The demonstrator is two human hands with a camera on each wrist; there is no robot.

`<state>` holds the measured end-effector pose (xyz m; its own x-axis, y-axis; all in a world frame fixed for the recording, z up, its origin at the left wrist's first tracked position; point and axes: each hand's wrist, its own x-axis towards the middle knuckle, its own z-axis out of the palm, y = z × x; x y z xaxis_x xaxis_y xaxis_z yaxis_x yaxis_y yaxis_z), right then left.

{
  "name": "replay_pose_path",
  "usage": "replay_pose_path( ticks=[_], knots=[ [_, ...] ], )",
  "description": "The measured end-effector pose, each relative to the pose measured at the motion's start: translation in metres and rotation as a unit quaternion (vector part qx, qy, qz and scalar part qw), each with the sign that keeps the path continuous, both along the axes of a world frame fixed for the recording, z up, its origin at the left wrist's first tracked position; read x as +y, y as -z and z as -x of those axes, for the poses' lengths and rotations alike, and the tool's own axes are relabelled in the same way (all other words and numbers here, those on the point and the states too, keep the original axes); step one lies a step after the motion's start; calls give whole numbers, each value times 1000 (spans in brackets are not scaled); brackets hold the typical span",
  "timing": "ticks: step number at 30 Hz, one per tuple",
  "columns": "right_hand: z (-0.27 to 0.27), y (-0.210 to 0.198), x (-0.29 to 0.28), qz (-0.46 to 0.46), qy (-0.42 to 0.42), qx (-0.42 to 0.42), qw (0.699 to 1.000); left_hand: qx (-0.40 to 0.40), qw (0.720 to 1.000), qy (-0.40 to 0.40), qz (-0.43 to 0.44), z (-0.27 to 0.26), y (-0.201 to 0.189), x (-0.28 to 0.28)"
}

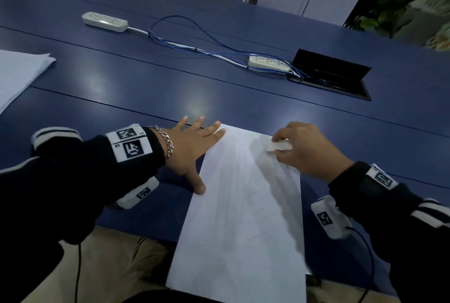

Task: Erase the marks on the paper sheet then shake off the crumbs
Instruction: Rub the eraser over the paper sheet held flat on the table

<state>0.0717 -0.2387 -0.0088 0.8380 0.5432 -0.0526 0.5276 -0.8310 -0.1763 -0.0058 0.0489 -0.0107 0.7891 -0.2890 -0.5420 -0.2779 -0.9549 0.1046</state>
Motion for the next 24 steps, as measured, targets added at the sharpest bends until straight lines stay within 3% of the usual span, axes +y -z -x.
replay_pose_path(
  ticks=[6, 13, 18, 22, 24],
  knots=[
    [7, -14, 11, 22, -23, 6, 999, 7, 999, 10, 42, -4, 6, -5],
    [24, -10, 61, -16, -110, 41, 993, 12, 1000, -1, -17, -9, 16, -4],
    [26, 9, 75, -22, -82, 1, 996, 6, 1000, -9, -14, -8, 25, 0],
    [45, 5, 71, -27, -191, 35, 981, -3, 1000, -10, -14, -8, 24, -2],
    [39, 2, 70, -18, -206, 57, 977, -3, 1000, -10, -16, -8, 24, -2]
  ],
)
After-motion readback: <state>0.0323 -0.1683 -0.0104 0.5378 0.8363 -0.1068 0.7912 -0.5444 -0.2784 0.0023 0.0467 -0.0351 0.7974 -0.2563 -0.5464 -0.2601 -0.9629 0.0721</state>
